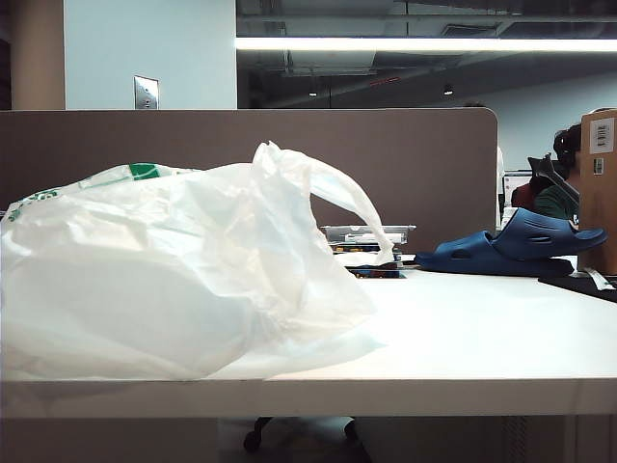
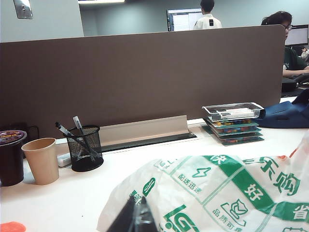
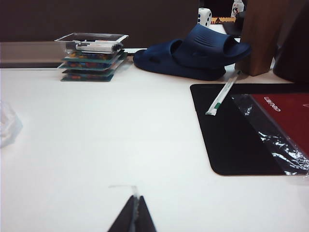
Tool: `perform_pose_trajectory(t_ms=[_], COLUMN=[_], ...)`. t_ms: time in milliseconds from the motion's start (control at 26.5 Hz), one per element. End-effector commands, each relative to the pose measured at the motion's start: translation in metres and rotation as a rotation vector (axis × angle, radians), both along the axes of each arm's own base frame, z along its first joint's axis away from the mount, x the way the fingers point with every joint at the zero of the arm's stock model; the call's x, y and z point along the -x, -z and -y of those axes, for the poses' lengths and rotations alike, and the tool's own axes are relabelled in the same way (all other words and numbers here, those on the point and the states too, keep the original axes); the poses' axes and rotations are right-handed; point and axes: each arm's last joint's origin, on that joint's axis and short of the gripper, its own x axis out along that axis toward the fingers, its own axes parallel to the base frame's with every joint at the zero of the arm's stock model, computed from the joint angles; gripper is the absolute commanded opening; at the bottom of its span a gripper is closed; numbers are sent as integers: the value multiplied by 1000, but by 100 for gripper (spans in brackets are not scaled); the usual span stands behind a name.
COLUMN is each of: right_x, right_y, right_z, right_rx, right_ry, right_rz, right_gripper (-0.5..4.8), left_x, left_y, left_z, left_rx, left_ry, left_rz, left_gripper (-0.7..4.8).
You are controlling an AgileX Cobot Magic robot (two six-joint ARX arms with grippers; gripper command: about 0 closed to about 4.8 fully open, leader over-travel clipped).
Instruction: Put the power bank into the bag.
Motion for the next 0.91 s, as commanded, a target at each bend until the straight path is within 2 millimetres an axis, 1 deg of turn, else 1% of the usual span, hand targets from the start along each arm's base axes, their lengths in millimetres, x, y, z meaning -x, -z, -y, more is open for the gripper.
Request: perform_pose_trajectory(t_ms=[38,905], right_x=[-1,-1], right_y=[-1,0], right_z=[0,0], right_rx=[17,24], right_ry=[2,-2], right_rz=[27,23], right_gripper=[-5,-4], left_x=[0,0], left_y=[-2,-2], left_z=[0,0], left_rx=[4,4], left_ry=[0,-1], left_rz=[14,14], left_gripper=[-7,-6])
